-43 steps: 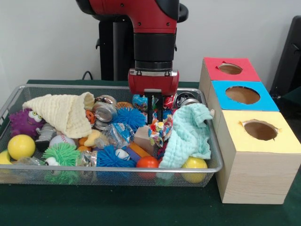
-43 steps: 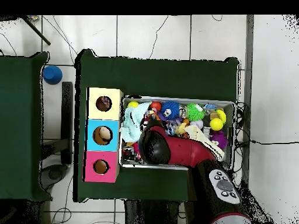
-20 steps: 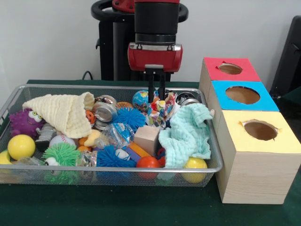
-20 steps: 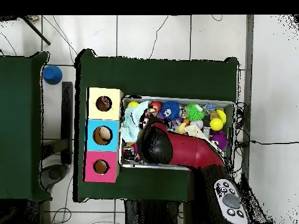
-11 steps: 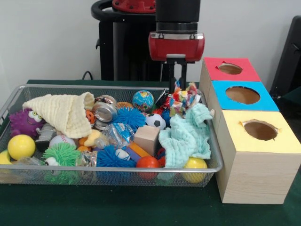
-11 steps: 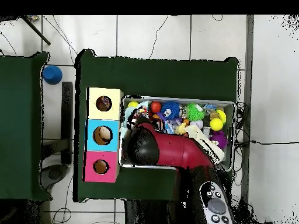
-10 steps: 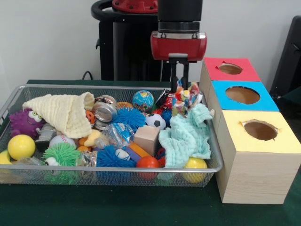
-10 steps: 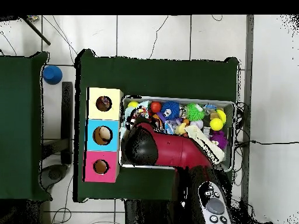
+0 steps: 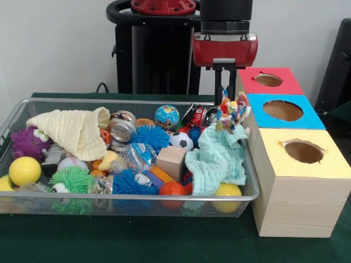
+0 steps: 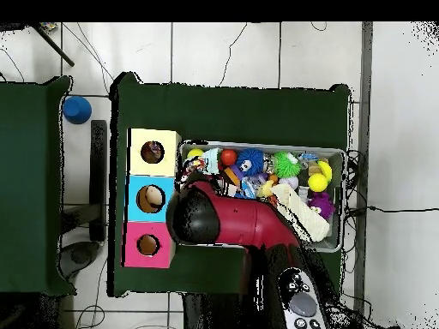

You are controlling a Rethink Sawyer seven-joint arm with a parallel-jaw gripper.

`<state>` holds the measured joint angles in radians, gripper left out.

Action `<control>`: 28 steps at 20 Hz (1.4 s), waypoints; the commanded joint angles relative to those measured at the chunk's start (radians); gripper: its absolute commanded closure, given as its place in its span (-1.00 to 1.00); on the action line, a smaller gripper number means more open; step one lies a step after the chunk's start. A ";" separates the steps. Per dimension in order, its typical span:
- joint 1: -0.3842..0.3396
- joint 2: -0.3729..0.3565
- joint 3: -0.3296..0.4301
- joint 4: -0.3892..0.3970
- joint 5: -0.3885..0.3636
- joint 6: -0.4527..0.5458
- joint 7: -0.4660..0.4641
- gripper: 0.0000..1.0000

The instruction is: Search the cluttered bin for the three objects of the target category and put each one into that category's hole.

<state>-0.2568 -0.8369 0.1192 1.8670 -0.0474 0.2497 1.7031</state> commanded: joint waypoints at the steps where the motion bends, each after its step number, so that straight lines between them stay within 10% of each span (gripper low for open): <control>1: -0.014 0.021 0.000 0.043 0.045 0.080 0.171 1.00; 28: 0.114 0.015 -0.082 0.021 0.096 0.105 0.209 1.00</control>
<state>-0.1613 -0.8485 0.0585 1.8796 0.0019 0.2606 1.7031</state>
